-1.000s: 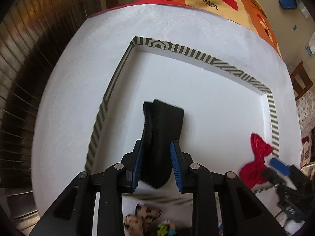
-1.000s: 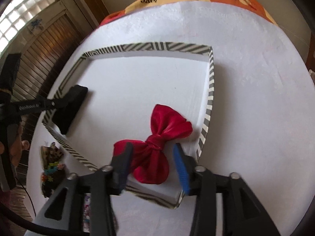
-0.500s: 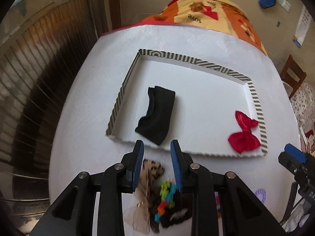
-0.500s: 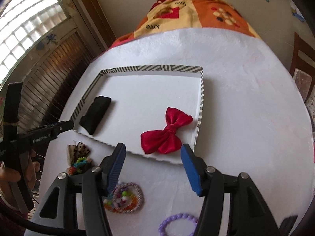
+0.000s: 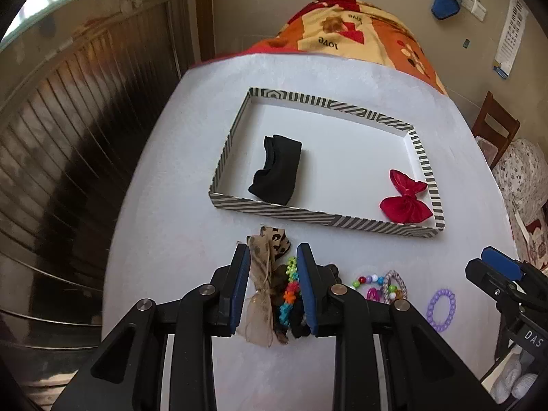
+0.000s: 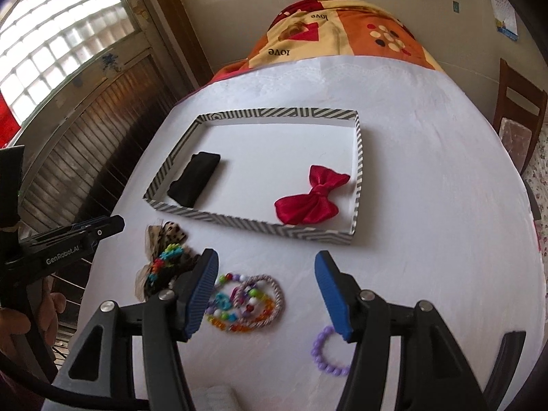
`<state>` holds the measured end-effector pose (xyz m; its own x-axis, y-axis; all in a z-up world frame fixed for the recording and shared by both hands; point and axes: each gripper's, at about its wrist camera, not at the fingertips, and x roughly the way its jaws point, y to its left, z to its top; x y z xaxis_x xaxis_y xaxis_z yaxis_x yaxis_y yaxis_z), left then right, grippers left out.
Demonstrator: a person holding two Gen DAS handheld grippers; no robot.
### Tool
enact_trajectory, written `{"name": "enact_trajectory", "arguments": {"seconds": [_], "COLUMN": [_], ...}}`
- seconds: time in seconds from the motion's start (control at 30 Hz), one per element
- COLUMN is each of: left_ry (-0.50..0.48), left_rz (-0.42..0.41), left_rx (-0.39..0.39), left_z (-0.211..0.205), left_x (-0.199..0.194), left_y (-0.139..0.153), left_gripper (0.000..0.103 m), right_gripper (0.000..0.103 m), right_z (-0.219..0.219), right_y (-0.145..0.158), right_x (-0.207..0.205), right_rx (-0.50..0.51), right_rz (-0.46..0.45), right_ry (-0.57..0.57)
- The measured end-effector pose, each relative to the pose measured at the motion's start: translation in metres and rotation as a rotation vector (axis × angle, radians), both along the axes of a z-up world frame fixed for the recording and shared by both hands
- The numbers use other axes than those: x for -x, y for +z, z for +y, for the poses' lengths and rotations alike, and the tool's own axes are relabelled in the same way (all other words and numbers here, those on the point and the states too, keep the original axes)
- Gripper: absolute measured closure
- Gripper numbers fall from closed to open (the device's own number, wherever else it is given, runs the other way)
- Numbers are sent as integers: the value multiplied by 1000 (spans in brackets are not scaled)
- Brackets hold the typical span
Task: Organize jewelry
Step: 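Withdraw both tools back toward the remaining jewelry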
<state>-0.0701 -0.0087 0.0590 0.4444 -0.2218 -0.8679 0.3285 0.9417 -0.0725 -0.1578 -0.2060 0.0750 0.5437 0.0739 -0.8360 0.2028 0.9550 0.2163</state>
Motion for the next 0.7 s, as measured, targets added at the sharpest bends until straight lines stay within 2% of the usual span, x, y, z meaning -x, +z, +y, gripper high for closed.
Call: {"name": "enact_trajectory", "arguments": {"seconds": [0.7], "left_ry": [-2], "left_rz": [-46], "left_rx": [-7], "left_z": [13], "left_x": [42], "left_y": [17], "left_gripper": [95], "right_gripper": [35], "right_z": [25], "right_y": [21], "right_x": [38], "right_rx": [29], "right_rz": [-18], "right_ry": [-15]}}
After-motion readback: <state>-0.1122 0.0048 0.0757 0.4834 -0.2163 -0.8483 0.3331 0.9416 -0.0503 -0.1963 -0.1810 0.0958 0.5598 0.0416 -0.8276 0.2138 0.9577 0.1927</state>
